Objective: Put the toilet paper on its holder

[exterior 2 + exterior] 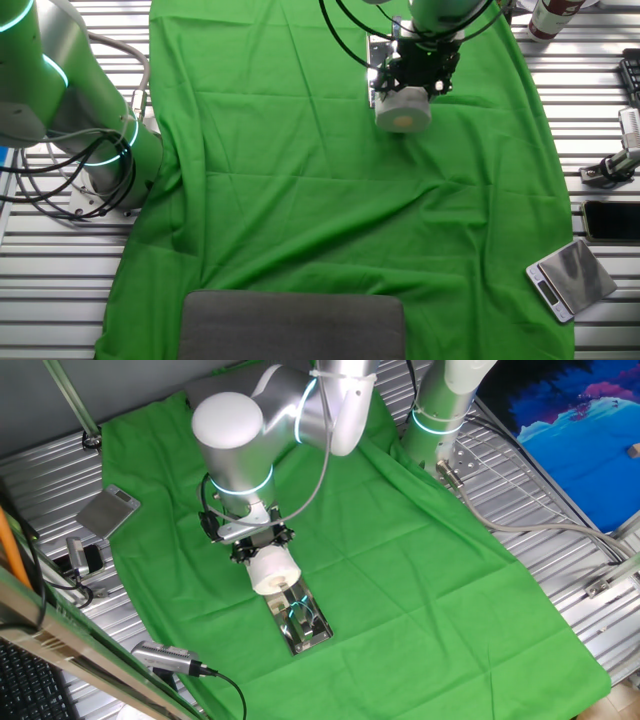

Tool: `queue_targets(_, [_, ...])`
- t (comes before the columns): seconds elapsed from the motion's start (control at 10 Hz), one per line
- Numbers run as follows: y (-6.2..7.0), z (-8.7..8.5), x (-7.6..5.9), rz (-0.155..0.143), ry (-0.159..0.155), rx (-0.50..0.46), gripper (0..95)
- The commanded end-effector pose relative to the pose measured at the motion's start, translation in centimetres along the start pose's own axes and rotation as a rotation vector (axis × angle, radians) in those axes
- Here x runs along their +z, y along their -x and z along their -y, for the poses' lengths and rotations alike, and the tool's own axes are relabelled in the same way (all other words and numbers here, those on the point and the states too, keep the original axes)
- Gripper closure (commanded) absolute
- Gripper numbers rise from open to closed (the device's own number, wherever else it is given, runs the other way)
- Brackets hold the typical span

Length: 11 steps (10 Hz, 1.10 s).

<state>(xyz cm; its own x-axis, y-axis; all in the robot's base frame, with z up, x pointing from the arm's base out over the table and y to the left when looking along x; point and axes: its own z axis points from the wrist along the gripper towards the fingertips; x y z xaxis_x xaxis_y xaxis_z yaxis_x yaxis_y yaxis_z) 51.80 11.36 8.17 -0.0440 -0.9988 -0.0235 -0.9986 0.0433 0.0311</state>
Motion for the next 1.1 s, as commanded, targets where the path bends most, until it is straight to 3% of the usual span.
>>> queue_targets(0.1, [0.3, 0.2, 0.2, 0.000, -0.001, 0.004, 95.0])
queue_targets(1.1, [2.7, 0.0, 0.5, -0.006, -0.003, 0.029, 95.0])
